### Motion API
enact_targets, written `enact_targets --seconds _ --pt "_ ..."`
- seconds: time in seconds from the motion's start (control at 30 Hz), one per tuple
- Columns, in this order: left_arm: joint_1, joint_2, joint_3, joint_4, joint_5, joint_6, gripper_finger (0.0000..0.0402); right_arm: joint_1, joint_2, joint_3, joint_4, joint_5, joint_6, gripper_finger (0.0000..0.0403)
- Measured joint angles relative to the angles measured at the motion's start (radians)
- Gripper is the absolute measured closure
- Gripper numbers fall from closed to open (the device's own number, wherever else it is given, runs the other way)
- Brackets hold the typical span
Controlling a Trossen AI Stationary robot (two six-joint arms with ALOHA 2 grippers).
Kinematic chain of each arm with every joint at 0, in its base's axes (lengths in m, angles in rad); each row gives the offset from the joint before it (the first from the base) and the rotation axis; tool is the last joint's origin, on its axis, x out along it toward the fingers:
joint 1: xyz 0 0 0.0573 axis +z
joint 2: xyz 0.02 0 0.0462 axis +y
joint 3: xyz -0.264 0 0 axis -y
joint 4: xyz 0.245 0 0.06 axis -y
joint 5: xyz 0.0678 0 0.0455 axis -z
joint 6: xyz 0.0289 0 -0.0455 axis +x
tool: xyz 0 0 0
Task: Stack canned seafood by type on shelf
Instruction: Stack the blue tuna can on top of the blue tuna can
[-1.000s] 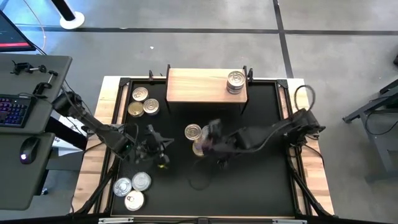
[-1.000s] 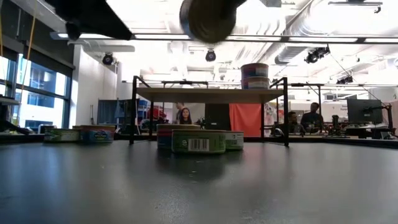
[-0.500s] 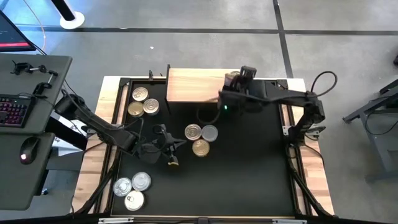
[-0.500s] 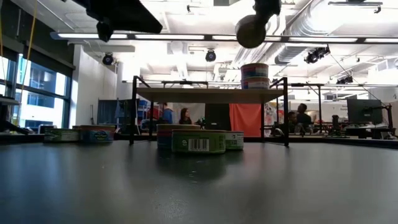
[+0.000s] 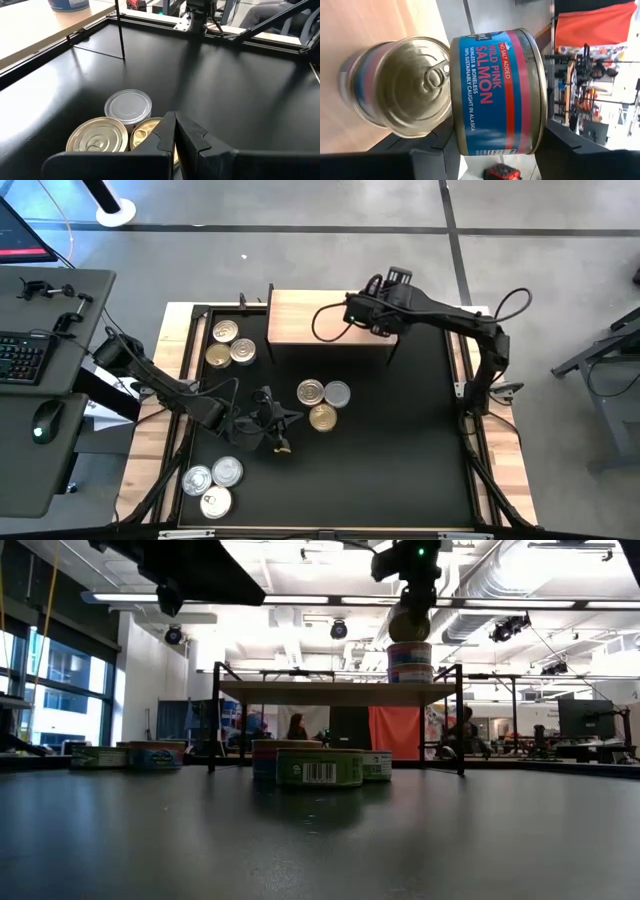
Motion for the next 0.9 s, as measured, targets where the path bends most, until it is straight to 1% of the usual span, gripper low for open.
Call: enact_targets --seconds 0.23,0.47,0.67,0.83,0.9 --pt "0.000 0.000 0.000 -0.007 -0.002 0.001 0.0401 -0.025 0.028 -0.001 0.014 0.000 0.000 0.0232" --pt "0.000 0.000 0.000 -0.010 -0.001 0.043 0.0401 -0.025 0.029 -0.001 0.016 -0.002 0.003 0.0232" --pt "0.000 0.000 0.000 -0.011 0.000 0.044 0.0402 -0.025 0.029 -0.001 0.021 -0.037 0.027 0.0193" --pt "0.000 0.000 0.000 -0.011 0.001 0.044 0.0401 -0.024 0.029 -0.001 0.021 -0.061 0.029 0.0184" --pt "0.000 0.000 0.000 -0.011 0.001 0.044 0.0401 -0.024 0.029 -0.001 0.020 -0.091 0.030 0.0182"
